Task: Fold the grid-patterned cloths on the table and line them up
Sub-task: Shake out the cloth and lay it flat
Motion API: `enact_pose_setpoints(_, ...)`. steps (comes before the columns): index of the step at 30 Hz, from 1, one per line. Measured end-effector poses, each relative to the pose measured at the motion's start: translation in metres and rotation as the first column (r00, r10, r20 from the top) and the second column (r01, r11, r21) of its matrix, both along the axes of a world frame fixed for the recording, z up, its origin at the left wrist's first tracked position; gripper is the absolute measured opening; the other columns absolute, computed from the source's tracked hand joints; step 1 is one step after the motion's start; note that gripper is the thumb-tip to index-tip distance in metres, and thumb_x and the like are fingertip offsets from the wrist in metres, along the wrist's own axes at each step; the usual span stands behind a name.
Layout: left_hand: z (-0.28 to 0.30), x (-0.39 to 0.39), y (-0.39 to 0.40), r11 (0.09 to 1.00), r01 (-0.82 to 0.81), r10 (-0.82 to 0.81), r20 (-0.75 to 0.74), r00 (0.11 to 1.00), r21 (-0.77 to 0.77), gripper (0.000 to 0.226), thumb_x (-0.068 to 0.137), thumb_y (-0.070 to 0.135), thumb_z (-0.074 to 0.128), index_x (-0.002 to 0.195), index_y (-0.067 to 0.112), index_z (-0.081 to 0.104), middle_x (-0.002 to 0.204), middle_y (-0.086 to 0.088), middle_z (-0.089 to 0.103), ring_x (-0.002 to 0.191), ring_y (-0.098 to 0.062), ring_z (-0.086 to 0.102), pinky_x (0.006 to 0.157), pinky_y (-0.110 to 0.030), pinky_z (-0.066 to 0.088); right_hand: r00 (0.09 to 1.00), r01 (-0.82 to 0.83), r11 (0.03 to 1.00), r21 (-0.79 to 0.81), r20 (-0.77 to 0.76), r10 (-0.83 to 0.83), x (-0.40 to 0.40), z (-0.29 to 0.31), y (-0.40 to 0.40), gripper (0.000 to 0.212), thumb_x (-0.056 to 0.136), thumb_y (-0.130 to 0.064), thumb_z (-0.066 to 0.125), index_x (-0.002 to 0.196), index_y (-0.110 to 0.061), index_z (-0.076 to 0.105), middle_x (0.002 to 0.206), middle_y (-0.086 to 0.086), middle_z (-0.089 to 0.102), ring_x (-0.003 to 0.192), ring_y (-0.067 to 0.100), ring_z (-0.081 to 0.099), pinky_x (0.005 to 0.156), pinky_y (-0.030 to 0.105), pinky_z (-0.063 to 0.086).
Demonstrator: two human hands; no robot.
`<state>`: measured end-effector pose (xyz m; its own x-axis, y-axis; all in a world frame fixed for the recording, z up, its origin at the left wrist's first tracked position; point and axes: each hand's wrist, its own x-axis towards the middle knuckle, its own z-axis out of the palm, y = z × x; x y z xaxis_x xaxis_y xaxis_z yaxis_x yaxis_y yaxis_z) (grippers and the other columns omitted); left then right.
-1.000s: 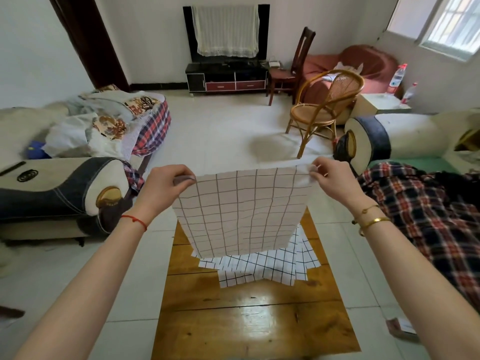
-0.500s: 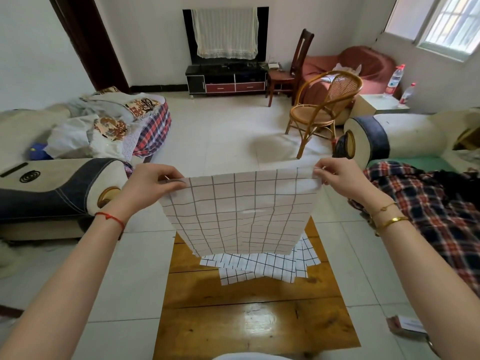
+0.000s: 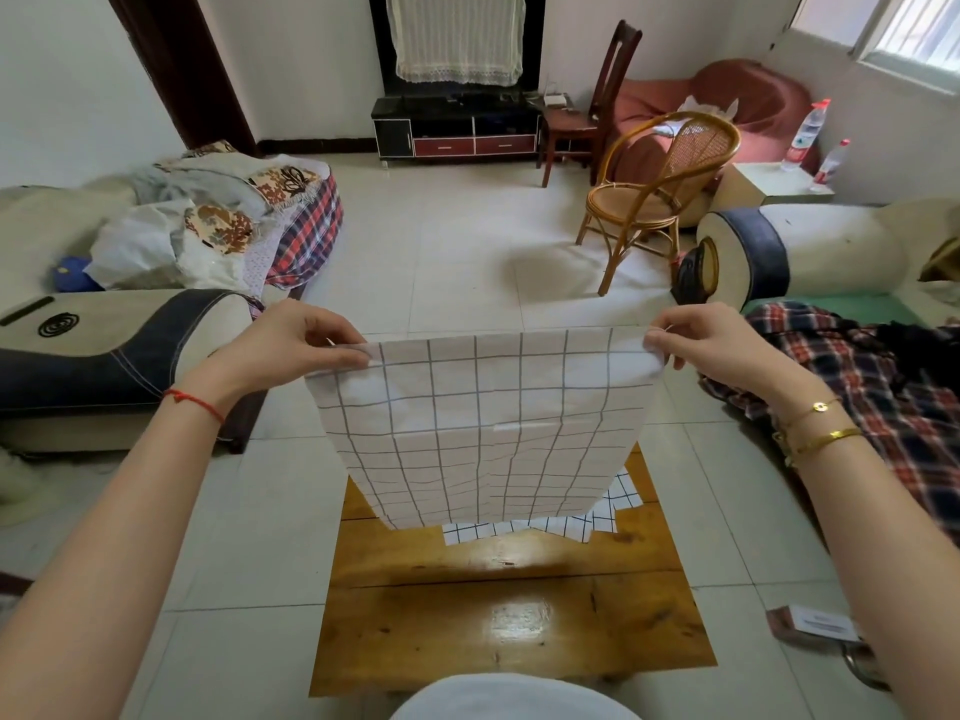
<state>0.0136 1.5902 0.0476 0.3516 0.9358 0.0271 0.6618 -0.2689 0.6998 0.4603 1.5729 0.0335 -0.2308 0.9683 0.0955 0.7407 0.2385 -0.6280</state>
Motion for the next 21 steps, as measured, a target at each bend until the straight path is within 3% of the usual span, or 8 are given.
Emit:
enact_pose_setpoints(4,-0.009,0.001,0.016,1.0,-0.03,0.03,-0.011,0.999,0.001,0.011,0.076,0.021,0.079,0.087,0.022,0.076,0.082,0.013,0.073,0.078,0.001,0.066,0.07,-0.008,0.049,1.0,0.025,0.999,-0.023,-0.004,-0.026,0.0,-0.012,0.01,0.015,0.091,-0.022,0.058,0.091,-0.011,0.068,0.076,-0.001,0.065,0.063,0.003,0.059,0.063,0.022,0.047)
enact_pose_setpoints(7,-0.03,0.003,0.036,0.998,-0.057,0.057,-0.023,0.998,-0.008,0.015,0.078,0.019,0.078,0.093,0.019,0.076,0.087,0.008,0.074,0.085,-0.003,0.068,0.082,-0.018,0.052,0.997,0.081,0.996,-0.039,0.014,-0.08,-0.001,-0.028,0.024,0.017,0.092,-0.027,0.057,0.092,-0.015,0.068,0.077,-0.003,0.066,0.067,0.013,0.061,0.068,0.024,0.049)
enact_pose_setpoints(10,-0.059,0.008,0.056,0.995,-0.091,0.091,-0.006,0.996,-0.03,0.015,0.081,0.013,0.075,0.094,0.019,0.074,0.093,0.006,0.072,0.091,-0.007,0.067,0.088,-0.022,0.051,0.985,0.171,0.982,-0.076,-0.014,-0.173,-0.006,-0.053,0.044,0.016,0.092,-0.026,0.058,0.089,-0.015,0.068,0.071,-0.001,0.067,0.061,0.015,0.063,0.062,0.023,0.05)
enact_pose_setpoints(12,-0.082,0.013,0.069,0.992,-0.117,0.117,0.004,0.993,-0.038,0.018,0.082,0.008,0.074,0.094,0.022,0.071,0.092,0.004,0.072,0.091,-0.008,0.067,0.088,-0.025,0.051,0.966,0.236,0.96,-0.151,-0.076,-0.249,-0.008,-0.075,0.058,0.015,0.092,-0.022,0.058,0.09,-0.01,0.068,0.073,0.006,0.07,0.06,0.017,0.068,0.057,0.023,0.055)
enact_pose_setpoints(17,-0.143,0.021,0.1,0.98,-0.189,0.187,-0.027,0.982,-0.063,0.019,0.082,0.006,0.072,0.098,0.017,0.074,0.094,0.002,0.072,0.093,-0.014,0.066,0.093,-0.035,0.052,0.885,0.338,0.878,-0.34,-0.201,-0.419,-0.013,-0.137,0.092,0.016,0.092,-0.009,0.055,0.091,0.004,0.064,0.082,0.021,0.069,0.07,0.027,0.072,0.061,0.027,0.059)
enact_pose_setpoints(21,-0.182,0.029,0.121,0.966,-0.255,0.252,-0.062,0.966,-0.051,0.017,0.084,0.01,0.07,0.099,0.015,0.074,0.098,0.0,0.071,0.095,-0.014,0.064,0.093,-0.029,0.048,0.842,0.406,0.837,-0.367,-0.205,-0.499,-0.013,-0.186,0.118,0.018,0.089,-0.008,0.054,0.079,0.003,0.064,0.076,0.015,0.07,0.069,0.025,0.072,0.072,0.045,0.059)
